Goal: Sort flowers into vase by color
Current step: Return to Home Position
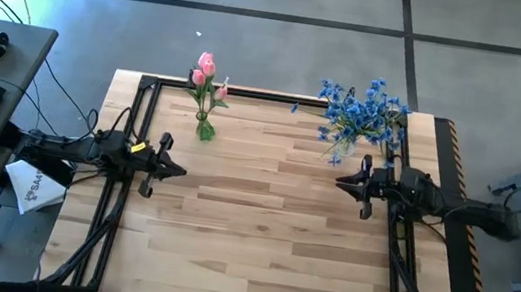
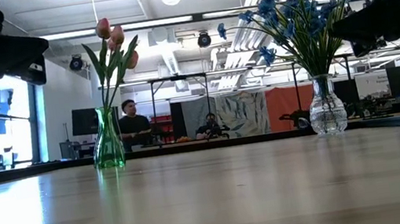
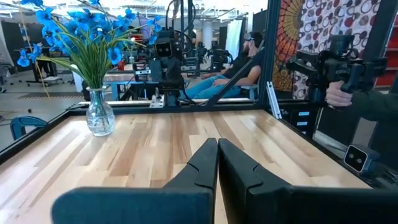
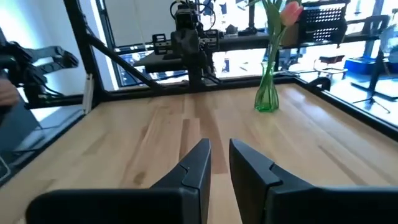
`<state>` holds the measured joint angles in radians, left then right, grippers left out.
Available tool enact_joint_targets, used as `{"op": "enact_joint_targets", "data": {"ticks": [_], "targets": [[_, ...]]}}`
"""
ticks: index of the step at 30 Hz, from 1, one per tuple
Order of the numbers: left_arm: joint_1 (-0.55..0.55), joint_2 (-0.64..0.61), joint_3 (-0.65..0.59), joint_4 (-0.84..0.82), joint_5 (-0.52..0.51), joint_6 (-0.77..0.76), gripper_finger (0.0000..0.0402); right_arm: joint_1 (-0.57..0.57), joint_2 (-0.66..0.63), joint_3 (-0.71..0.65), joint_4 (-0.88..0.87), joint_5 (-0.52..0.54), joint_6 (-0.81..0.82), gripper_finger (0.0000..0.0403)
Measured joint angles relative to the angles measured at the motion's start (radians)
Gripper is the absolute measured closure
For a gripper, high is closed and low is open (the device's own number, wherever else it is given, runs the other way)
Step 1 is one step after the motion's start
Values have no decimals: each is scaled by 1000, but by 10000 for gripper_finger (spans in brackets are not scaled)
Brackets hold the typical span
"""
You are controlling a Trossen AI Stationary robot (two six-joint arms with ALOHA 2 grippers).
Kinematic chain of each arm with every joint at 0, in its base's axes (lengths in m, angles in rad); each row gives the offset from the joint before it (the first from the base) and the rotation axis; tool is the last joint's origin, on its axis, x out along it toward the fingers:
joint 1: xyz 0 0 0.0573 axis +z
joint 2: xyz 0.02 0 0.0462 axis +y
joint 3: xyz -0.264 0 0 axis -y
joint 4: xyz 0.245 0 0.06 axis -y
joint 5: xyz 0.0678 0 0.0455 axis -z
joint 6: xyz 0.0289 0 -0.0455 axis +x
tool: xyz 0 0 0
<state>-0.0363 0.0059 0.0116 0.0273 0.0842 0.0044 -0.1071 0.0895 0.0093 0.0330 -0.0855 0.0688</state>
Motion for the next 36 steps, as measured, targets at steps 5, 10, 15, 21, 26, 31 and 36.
{"op": "enact_joint_targets", "data": {"ticks": [5,10,15,21,26,31,36], "targets": [[0,0,0,0,0,-11,401,-117,0,0,21,-167,22,348],[0,0,0,0,0,-11,401,-107,0,0,41,-208,76,348],[0,0,0,0,0,-11,401,-5,0,0,61,-84,113,348],[0,0,0,0,0,-11,401,161,0,0,55,38,93,348],[0,0,1,0,0,-11,401,208,1,0,-8,154,72,348],[0,0,1,-1,-1,-46,401,208,3,0,-8,161,64,348],[0,0,1,-1,-2,-47,401,208,3,0,-8,154,62,348]]}}
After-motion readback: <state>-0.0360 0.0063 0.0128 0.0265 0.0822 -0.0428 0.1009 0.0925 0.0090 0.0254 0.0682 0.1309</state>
